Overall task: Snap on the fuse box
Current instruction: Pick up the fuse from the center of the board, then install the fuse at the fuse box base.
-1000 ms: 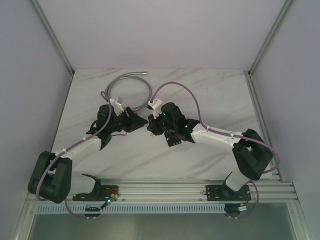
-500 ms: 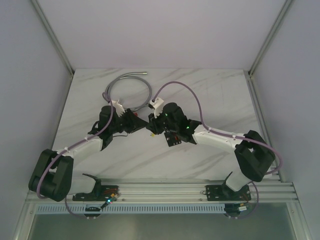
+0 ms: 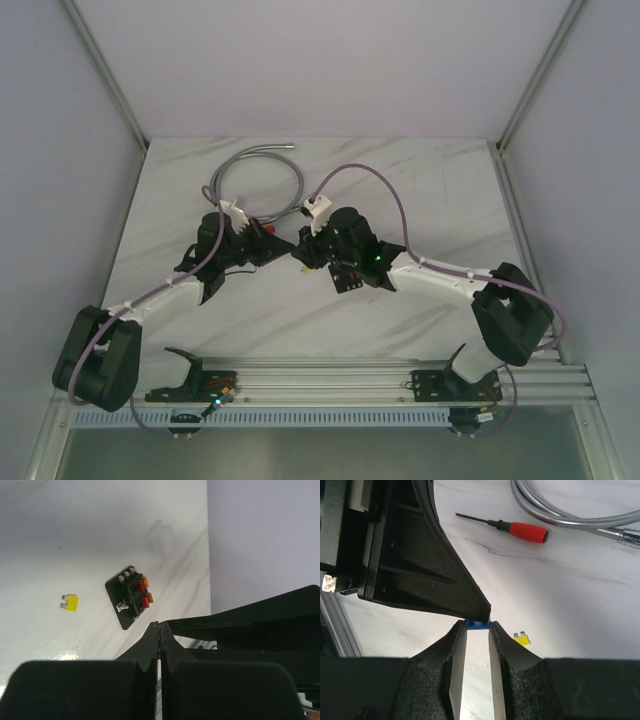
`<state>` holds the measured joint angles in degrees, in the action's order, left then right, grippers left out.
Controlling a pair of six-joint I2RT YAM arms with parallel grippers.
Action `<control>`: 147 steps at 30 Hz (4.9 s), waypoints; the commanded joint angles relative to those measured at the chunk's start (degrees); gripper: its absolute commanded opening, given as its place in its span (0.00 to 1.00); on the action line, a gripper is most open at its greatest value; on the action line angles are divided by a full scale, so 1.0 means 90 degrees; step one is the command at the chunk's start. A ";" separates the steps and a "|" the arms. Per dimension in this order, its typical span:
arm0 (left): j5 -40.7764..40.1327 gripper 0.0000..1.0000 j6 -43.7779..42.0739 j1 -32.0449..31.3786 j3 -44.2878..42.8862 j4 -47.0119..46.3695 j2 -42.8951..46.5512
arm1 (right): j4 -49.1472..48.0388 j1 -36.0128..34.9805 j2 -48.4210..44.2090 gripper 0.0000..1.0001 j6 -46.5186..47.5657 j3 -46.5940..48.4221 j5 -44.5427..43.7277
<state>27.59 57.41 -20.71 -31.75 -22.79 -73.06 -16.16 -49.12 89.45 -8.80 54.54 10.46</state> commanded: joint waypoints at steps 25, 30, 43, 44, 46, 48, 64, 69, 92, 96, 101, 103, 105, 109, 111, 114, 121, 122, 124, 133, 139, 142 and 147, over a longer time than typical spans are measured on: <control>-0.1746 0.00 0.1561 -0.1275 0.0686 -0.1692 0.2673 | -0.5676 -0.0036 -0.1864 0.42 -0.5168 -0.2717 -0.0652; -0.1917 0.00 0.1622 -0.1473 0.0724 -0.1940 0.2640 | -0.5894 -0.0040 -0.1825 0.35 -0.5240 -0.2720 -0.0514; -0.2189 0.00 0.1737 -0.1622 0.0839 -0.2349 0.2562 | -0.6312 -0.0039 -0.1511 0.23 -0.5453 -0.2731 -0.0256; -0.2180 0.00 0.1749 -0.1624 0.0833 -0.2358 0.2545 | -0.6342 -0.0040 -0.1490 0.21 -0.5465 -0.2723 -0.0249; -0.2173 0.00 0.1763 -0.1648 0.0840 -0.2392 0.2509 | -0.6385 -0.0040 -0.1438 0.19 -0.5487 -0.2713 -0.0224; -0.2174 0.00 0.1766 -0.1662 0.0847 -0.2400 0.2488 | -0.6394 -0.0040 -0.1401 0.14 -0.5497 -0.2688 -0.0189; -0.3114 0.45 0.0170 -0.1561 0.0746 -0.0090 0.3072 | -0.3470 0.0329 -0.2045 0.00 -0.4630 -0.2430 -0.0141; -0.3212 0.58 -0.0705 -0.1399 0.0491 0.0867 0.2874 | -0.0636 0.0537 -0.2175 0.00 -0.3798 -0.1730 -0.0342; -0.3386 0.99 -0.2343 -0.0487 -0.0088 0.2589 0.1737 | 0.5232 0.0566 0.0565 0.00 -0.1465 0.1561 -0.2526; -0.3335 1.00 -0.2365 -0.0409 -0.0086 0.2600 0.1638 | 0.5309 0.0563 0.0978 0.00 -0.1320 0.1878 -0.2572; -0.3264 1.00 -0.2365 -0.0347 -0.0095 0.2609 0.1523 | 0.5418 0.0549 0.1418 0.00 -0.1151 0.2248 -0.2508; -0.3252 1.00 -0.2366 -0.0327 -0.0098 0.2609 0.1508 | 0.5420 0.0546 0.1501 0.00 -0.1125 0.2334 -0.2474; -0.3249 1.00 -0.2371 -0.0316 -0.0098 0.2605 0.1489 | 0.5422 0.0537 0.1594 0.00 -0.1087 0.2400 -0.2444; -0.3214 1.00 -0.2365 -0.0296 -0.0110 0.2606 0.1434 | 0.5450 0.0528 0.1779 0.00 -0.1047 0.2500 -0.2370; -0.3208 1.00 -0.2365 -0.0286 -0.0115 0.2604 0.1419 | 0.5458 0.0517 0.1838 0.00 -0.1039 0.2535 -0.2325; -0.3199 1.00 -0.2367 -0.0277 -0.0127 0.2600 0.1396 | 0.5504 0.0497 0.1919 0.00 -0.1034 0.2578 -0.2339; -0.3141 1.00 -0.2347 -0.0262 -0.0139 0.2597 0.1355 | 0.5610 0.0458 0.2072 0.00 -0.1005 0.2651 -0.2362; -0.3135 1.00 -0.2338 -0.0264 -0.0144 0.2597 0.1358 | 0.5611 0.0453 0.2085 0.00 -0.1000 0.2663 -0.2357; -0.3117 1.00 -0.2326 -0.0258 -0.0144 0.2600 0.1359 | 0.5627 0.0440 0.2132 0.00 -0.0995 0.2683 -0.2384; -0.3082 1.00 -0.2299 -0.0258 -0.0135 0.2611 0.1369 | 0.6048 0.0211 0.2513 0.00 -0.0965 0.2931 -0.2794; -0.3072 1.00 -0.2287 -0.0258 -0.0144 0.2603 0.1378 | 0.6221 0.0175 0.2433 0.00 -0.0956 0.2983 -0.3018; -0.3076 1.00 -0.2278 -0.0257 -0.0143 0.2602 0.1377 | 0.6331 0.0165 0.2397 0.00 -0.0931 0.3059 -0.3062; -0.3073 1.00 -0.2267 -0.0258 -0.0140 0.2619 0.1390 | 0.6367 0.0162 0.2438 0.00 -0.0944 0.3082 -0.3088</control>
<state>-0.84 37.21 -23.31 -31.44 0.16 -60.71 38.63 -47.27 110.00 -17.67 80.36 -15.73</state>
